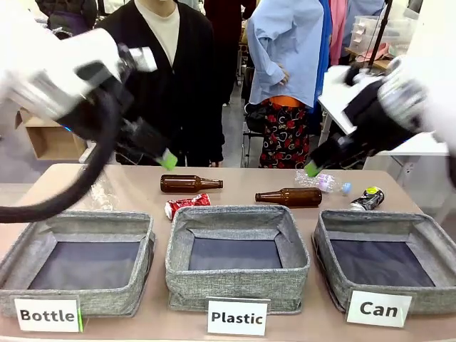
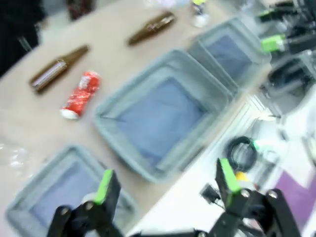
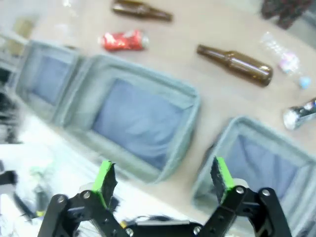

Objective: Sort the can waste into the basket.
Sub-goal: Pick up the can waste from the table and place it in the right Fabric basket.

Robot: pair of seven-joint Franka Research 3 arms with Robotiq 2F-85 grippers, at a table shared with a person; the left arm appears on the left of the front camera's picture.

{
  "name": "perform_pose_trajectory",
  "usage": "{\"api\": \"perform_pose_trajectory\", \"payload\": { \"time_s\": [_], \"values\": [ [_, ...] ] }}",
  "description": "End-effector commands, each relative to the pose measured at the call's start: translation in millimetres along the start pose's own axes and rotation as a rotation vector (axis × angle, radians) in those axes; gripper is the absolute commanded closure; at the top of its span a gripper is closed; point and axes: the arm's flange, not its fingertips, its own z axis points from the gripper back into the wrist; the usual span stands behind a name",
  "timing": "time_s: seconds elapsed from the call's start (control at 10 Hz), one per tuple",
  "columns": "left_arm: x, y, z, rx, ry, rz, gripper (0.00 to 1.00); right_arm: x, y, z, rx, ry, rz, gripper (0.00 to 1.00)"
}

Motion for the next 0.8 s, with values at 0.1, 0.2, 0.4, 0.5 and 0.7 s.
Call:
{"api": "perform_pose_trajectory", "payload": {
  "time_s": [0.1,0.2,0.4,0.5,0.7],
  "values": [
    [-75.9,81.4,71.9,-0.231,-0.132,0.196,0.0,-63.7,-99.7,58.7,0.306,-0.213,-0.369,0.0],
    [-105.3,112.4,91.5,-0.268,-0.25,0.3,0.0,-88.0,-134.4,70.3,0.383,-0.299,-0.478,0.0],
    [-165.9,167.3,113.5,-0.319,-0.503,0.54,0.0,-131.7,-191.0,76.3,0.492,-0.439,-0.668,0.0],
    [-190.0,185.6,113.3,-0.343,-0.596,0.612,0.0,-147.4,-210.2,75.9,0.514,-0.476,-0.73,0.0],
    [-222.8,198.7,99.9,-0.285,-0.686,0.778,0.0,-166.7,-233.0,76.2,0.503,-0.513,-0.808,0.0]
  ]
}}
